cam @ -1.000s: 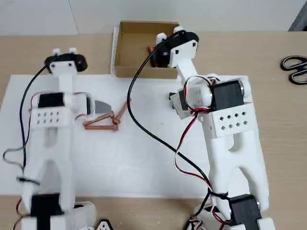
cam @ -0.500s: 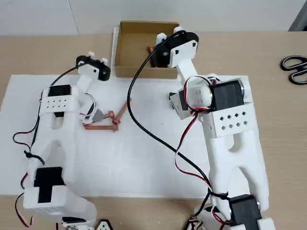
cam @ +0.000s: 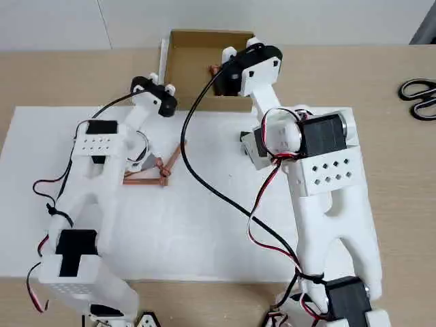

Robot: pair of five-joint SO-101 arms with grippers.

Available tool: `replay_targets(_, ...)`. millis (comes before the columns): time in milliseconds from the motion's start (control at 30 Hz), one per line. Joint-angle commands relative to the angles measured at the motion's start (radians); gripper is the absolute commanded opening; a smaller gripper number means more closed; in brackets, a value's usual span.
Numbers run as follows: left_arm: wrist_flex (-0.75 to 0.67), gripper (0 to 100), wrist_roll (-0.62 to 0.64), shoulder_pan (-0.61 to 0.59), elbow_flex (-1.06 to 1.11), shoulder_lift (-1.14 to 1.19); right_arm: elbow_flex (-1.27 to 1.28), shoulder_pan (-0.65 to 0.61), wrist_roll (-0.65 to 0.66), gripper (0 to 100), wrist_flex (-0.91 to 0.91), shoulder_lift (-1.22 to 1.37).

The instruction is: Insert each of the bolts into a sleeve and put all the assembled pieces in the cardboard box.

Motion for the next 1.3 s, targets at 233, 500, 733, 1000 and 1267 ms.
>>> replay_targets(233, 0.11, 21, -0.137, 0.011, -0.099, 0.0, -0.005, 0.002, 0.009, 0.4, -0.013, -0.038)
replay_targets(500, 0.06, 21, -0.137, 0.014, -0.073, 0.057, -0.005, 0.002, 0.009, 0.4, -0.016, -0.038)
replay_targets(733, 0.035, 21, -0.137, 0.035, -0.076, 0.112, -0.005, 0.002, 0.009, 0.4, -0.018, -0.038)
replay_targets(1000, -0.003, 16, -0.133, 0.04, -0.079, 0.138, -0.005, 0.002, 0.009, 0.4, -0.018, -0.038)
replay_targets(1267, -0.002, 10, -0.132, 0.041, -0.093, 0.227, -0.005, 0.002, 0.009, 0.4, -0.018, -0.038)
